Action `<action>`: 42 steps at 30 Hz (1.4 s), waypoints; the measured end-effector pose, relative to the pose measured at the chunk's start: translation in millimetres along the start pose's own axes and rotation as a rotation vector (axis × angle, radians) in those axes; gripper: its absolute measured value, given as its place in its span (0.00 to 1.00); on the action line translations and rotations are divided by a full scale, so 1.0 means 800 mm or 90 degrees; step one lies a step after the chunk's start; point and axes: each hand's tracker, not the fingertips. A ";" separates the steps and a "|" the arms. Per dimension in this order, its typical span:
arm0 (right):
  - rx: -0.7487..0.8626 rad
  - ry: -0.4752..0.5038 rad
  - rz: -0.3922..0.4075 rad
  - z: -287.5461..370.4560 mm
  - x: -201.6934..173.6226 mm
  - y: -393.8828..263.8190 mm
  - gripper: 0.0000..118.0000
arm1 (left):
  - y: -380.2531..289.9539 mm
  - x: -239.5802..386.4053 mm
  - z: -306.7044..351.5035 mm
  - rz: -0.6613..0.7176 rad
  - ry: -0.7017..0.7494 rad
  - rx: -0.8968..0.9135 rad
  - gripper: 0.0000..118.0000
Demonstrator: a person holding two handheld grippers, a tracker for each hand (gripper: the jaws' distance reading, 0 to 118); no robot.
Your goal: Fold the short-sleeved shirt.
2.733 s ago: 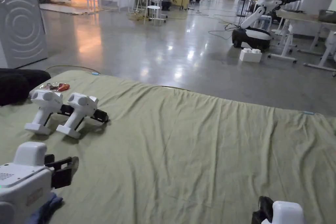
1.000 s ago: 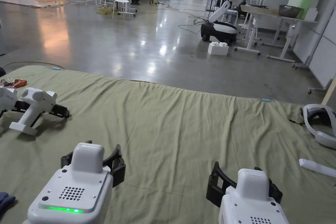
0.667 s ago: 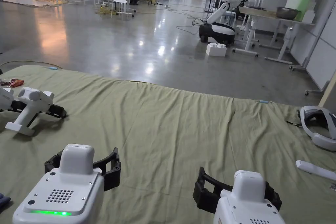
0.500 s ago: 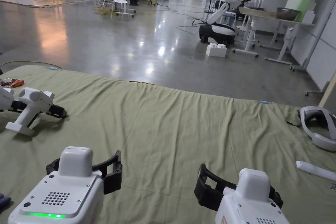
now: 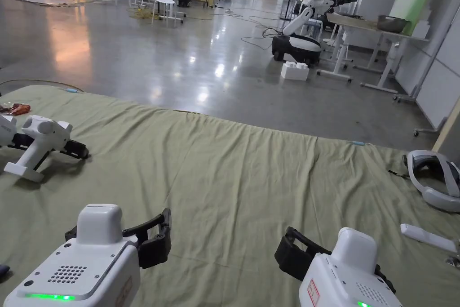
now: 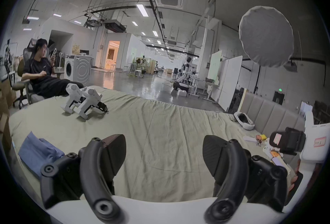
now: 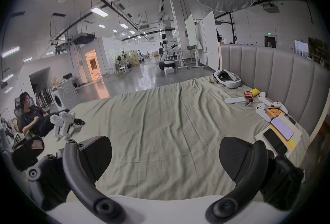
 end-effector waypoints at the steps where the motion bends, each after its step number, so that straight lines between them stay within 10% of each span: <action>1: -0.001 -0.009 0.003 -0.001 -0.001 0.000 1.00 | 0.000 -0.002 0.001 0.010 0.001 0.003 0.83; 12: -0.075 0.047 -0.080 -0.008 0.004 0.002 1.00 | -0.005 -0.012 0.002 0.033 0.006 0.050 0.86; 28: -0.089 -0.020 0.008 -0.017 -0.012 -0.014 1.00 | -0.018 0.006 -0.001 -0.061 0.036 0.001 0.86; 38: -0.093 0.124 -0.108 -0.023 0.018 -0.004 1.00 | -0.015 0.005 -0.007 -0.069 0.042 -0.020 0.86; 42: -0.070 0.090 -0.094 -0.025 0.017 -0.002 1.00 | -0.010 0.003 -0.014 -0.077 0.050 -0.032 0.86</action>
